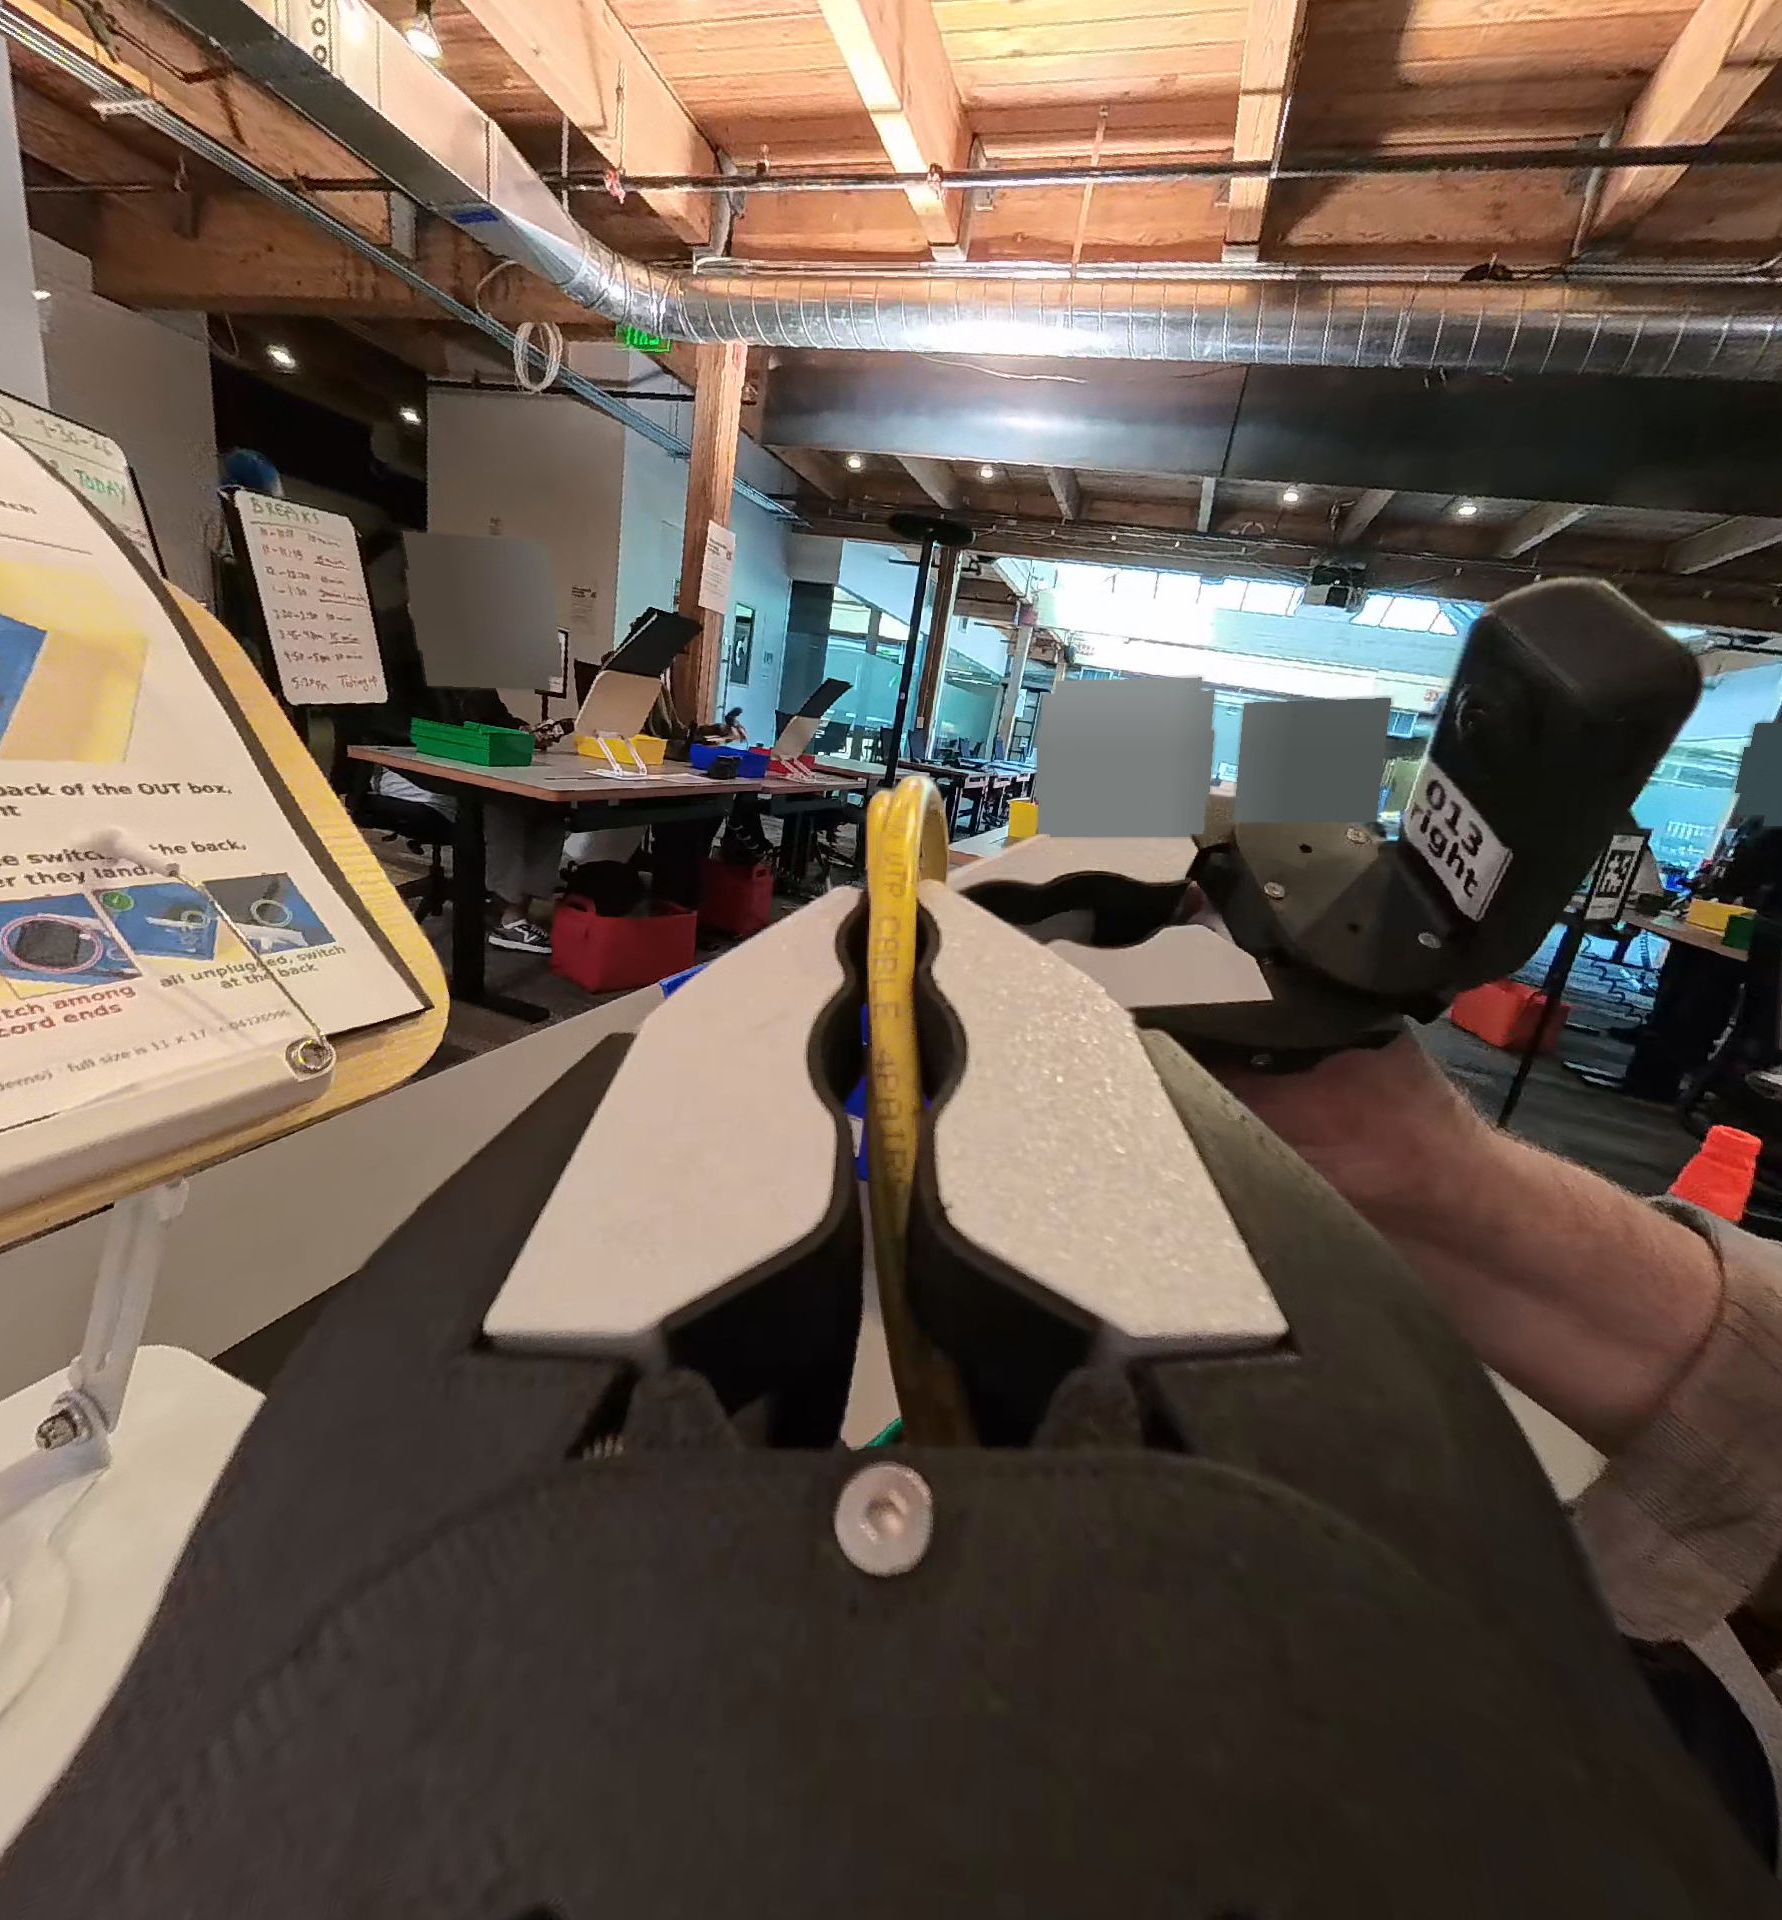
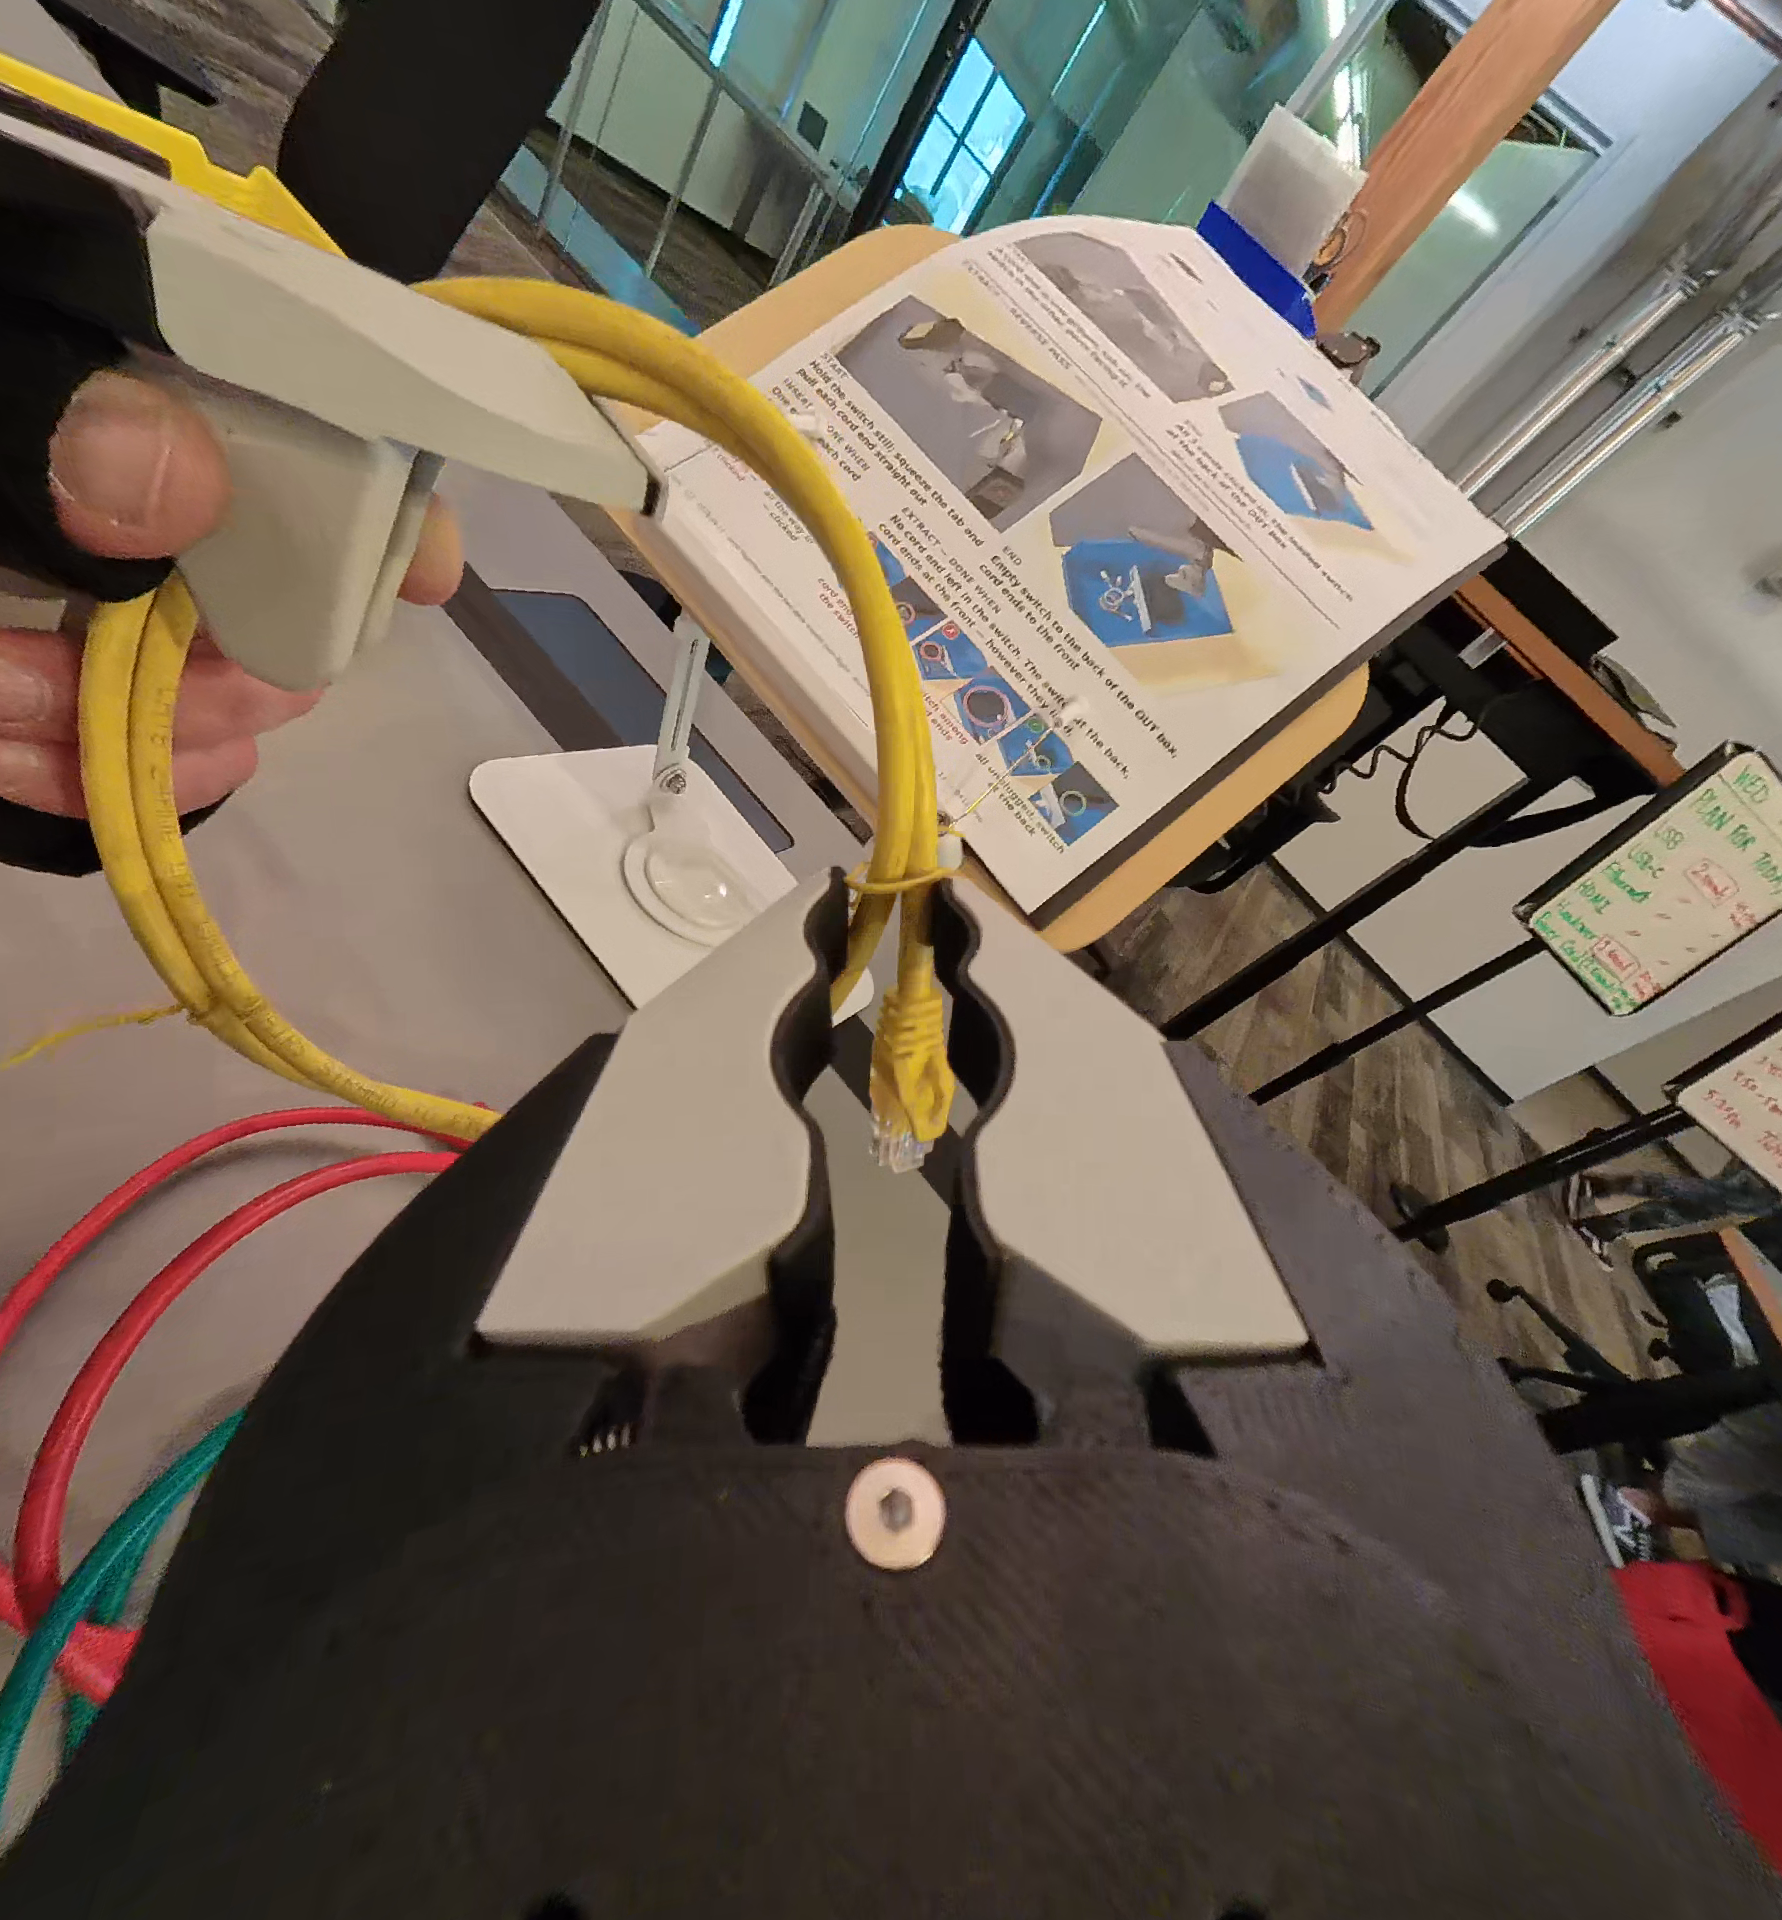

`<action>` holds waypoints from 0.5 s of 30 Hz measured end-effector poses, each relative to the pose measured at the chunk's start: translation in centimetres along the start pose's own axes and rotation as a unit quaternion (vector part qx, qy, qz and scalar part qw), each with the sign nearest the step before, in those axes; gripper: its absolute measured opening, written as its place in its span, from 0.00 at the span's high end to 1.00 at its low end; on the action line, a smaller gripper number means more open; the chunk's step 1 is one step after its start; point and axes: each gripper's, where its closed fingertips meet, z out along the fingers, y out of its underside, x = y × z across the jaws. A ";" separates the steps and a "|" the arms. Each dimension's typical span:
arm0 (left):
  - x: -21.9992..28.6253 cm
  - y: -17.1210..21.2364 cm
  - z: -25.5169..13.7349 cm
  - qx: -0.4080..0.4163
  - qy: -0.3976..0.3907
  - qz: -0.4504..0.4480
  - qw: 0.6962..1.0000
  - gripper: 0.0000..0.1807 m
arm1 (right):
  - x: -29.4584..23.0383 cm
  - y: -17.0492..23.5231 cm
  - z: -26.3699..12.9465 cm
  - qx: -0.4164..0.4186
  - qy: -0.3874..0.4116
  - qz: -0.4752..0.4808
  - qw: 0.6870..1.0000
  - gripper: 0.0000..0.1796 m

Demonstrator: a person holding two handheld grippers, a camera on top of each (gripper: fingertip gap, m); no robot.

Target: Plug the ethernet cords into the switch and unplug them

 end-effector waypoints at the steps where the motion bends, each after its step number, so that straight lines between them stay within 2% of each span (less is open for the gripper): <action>1: 0.1 -0.1 0.0 0.003 0.001 -0.001 1.000 0.98 | 0.1 -0.2 0.0 -0.002 0.000 -0.007 1.000 0.93; 7: 0.4 -0.4 -0.1 0.002 0.009 0.000 1.000 0.98 | 0.1 -2.6 -0.2 0.027 -0.011 -0.020 0.999 0.92; 13: 0.7 -0.5 0.0 -0.006 0.019 -0.003 1.000 0.98 | -0.8 -4.9 -0.2 0.045 -0.041 -0.072 0.995 0.90; 15: 1.0 -0.5 0.0 -0.009 0.028 0.000 1.000 0.98 | -1.1 -5.9 -0.5 0.061 -0.054 -0.091 0.993 0.92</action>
